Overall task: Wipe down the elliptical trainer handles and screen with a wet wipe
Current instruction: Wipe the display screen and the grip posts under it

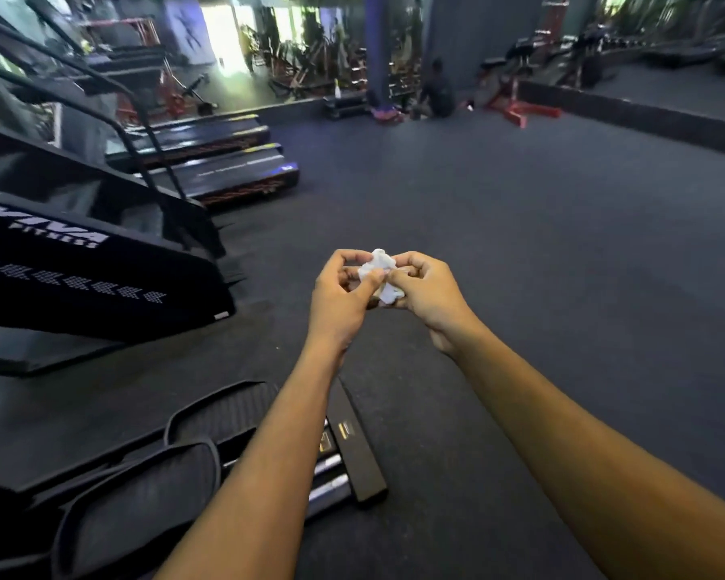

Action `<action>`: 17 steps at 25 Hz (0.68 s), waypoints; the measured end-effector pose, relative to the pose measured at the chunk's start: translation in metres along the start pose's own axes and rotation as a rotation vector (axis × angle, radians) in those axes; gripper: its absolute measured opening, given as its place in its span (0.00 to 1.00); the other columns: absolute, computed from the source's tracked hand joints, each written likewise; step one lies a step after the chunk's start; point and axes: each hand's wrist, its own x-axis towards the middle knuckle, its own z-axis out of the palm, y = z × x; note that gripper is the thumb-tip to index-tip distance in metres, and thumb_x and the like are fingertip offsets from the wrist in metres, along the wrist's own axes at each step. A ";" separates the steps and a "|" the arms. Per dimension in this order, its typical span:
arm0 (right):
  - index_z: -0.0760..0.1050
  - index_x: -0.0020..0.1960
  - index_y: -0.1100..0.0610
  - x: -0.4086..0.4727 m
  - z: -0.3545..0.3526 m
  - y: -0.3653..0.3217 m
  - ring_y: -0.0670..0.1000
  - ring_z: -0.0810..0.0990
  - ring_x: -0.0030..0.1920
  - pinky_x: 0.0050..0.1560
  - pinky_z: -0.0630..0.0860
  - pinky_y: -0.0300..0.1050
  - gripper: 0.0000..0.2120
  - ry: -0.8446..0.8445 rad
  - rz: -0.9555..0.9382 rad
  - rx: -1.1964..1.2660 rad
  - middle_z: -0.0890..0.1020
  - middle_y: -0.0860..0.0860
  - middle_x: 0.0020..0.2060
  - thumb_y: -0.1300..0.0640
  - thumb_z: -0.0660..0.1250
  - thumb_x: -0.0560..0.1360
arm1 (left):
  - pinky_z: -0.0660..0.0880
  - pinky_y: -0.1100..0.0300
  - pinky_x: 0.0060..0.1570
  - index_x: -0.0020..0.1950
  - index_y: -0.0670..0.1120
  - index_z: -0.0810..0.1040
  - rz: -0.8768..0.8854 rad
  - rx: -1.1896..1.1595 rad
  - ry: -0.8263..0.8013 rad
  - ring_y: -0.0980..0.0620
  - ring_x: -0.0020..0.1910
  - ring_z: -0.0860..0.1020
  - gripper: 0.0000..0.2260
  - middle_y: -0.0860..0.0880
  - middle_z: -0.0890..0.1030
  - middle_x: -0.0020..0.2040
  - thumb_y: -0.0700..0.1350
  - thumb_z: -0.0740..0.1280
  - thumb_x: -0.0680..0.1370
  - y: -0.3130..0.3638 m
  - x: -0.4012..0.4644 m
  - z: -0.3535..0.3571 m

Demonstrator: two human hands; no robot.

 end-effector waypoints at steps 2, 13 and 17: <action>0.80 0.52 0.62 -0.002 -0.044 0.009 0.52 0.85 0.42 0.44 0.83 0.49 0.03 0.043 0.016 0.027 0.86 0.61 0.44 0.63 0.68 0.80 | 0.84 0.49 0.44 0.57 0.45 0.79 -0.006 -0.004 -0.020 0.42 0.47 0.86 0.07 0.41 0.86 0.48 0.39 0.73 0.80 -0.008 -0.004 0.046; 0.80 0.53 0.58 0.061 -0.213 0.033 0.52 0.87 0.47 0.42 0.83 0.43 0.04 0.217 0.052 -0.020 0.87 0.57 0.47 0.60 0.70 0.79 | 0.82 0.40 0.51 0.60 0.48 0.74 -0.101 -0.041 -0.170 0.40 0.48 0.85 0.14 0.40 0.86 0.48 0.37 0.72 0.79 -0.053 0.059 0.228; 0.80 0.56 0.61 0.131 -0.243 0.043 0.53 0.88 0.46 0.44 0.85 0.46 0.08 0.130 0.052 -0.038 0.87 0.55 0.45 0.59 0.71 0.79 | 0.81 0.37 0.53 0.61 0.48 0.73 -0.120 -0.044 -0.195 0.35 0.51 0.85 0.14 0.38 0.86 0.49 0.37 0.73 0.79 -0.083 0.128 0.251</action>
